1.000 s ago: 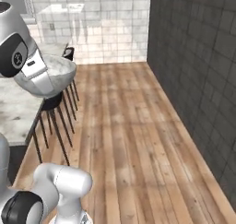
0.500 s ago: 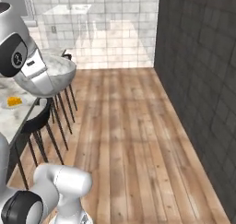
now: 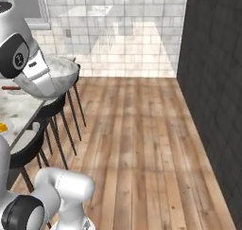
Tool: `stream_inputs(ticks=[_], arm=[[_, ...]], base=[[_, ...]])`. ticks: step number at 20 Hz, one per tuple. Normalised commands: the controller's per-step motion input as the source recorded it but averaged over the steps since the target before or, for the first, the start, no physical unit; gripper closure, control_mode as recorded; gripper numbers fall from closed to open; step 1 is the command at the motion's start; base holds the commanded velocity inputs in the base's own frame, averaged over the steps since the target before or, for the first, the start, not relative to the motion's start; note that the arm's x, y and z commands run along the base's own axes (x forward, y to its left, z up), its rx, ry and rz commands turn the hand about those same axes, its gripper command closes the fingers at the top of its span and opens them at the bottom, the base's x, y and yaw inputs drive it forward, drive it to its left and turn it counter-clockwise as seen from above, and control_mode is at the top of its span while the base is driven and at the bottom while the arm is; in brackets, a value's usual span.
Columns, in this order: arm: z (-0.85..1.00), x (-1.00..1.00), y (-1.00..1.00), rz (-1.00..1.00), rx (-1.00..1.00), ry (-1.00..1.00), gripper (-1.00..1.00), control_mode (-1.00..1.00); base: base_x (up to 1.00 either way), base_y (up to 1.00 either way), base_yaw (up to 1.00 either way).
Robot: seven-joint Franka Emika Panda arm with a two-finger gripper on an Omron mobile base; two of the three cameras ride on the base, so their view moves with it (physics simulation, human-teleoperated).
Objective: Take the smaller bowl and place it next to the appetizer plate on the dining counter , and place the larger bowl next to the plate with cooked food.
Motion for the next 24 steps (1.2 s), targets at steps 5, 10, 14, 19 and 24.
stream_inputs(ticks=[5,10,14,19,24], arm=[[0.00,0.00,0.00,0.00,0.00,0.00,1.00,1.00],[0.00,0.00,0.00,0.00,0.00,0.00,1.00,1.00],[0.00,0.00,0.00,0.00,0.00,0.00,1.00,1.00],[0.00,0.00,0.00,0.00,0.00,0.00,1.00,1.00],[0.00,0.00,0.00,0.00,0.00,0.00,1.00,1.00]], base=[[1.00,-0.06,0.31],[0.96,-0.20,0.32],[0.88,-0.28,0.33],[0.81,-0.24,0.34],[0.61,-0.18,0.39]])
